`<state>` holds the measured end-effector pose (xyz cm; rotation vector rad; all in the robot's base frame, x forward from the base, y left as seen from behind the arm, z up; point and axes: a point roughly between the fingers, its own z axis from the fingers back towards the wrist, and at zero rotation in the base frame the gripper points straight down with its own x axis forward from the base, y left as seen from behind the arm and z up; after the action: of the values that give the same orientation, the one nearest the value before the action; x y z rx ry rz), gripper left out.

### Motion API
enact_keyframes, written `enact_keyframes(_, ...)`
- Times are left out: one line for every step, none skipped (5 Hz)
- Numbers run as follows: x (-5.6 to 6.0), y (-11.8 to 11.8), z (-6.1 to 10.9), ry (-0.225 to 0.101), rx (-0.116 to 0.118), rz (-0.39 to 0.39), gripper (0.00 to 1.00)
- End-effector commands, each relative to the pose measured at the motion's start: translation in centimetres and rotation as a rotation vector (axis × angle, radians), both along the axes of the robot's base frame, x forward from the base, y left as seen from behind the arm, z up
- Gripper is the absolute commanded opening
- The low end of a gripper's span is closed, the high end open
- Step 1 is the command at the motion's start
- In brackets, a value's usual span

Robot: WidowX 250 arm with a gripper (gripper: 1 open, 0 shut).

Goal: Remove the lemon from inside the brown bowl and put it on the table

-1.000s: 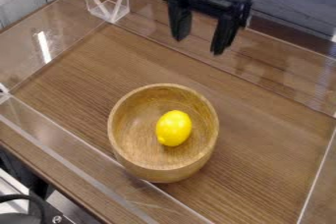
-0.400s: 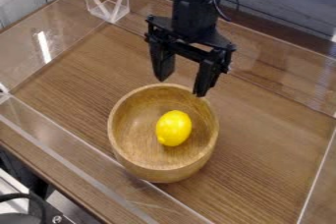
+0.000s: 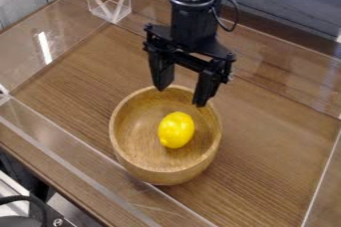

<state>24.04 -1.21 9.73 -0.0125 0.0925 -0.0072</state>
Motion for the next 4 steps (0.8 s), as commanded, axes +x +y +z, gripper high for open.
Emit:
enact_keyframes(-0.05, -0.38, 0.80, -0.045, -0.003, -0.011, 1.00)
enact_keyframes(-0.38, -0.50, 0.47, -0.041, -0.006, -0.015, 1.00)
enact_keyframes(-0.69, -0.62, 0.24, -0.038, -0.011, -0.019, 1.00)
enact_keyframes(-0.95, -0.72, 0.00, -0.036, -0.016, -0.025, 1.00)
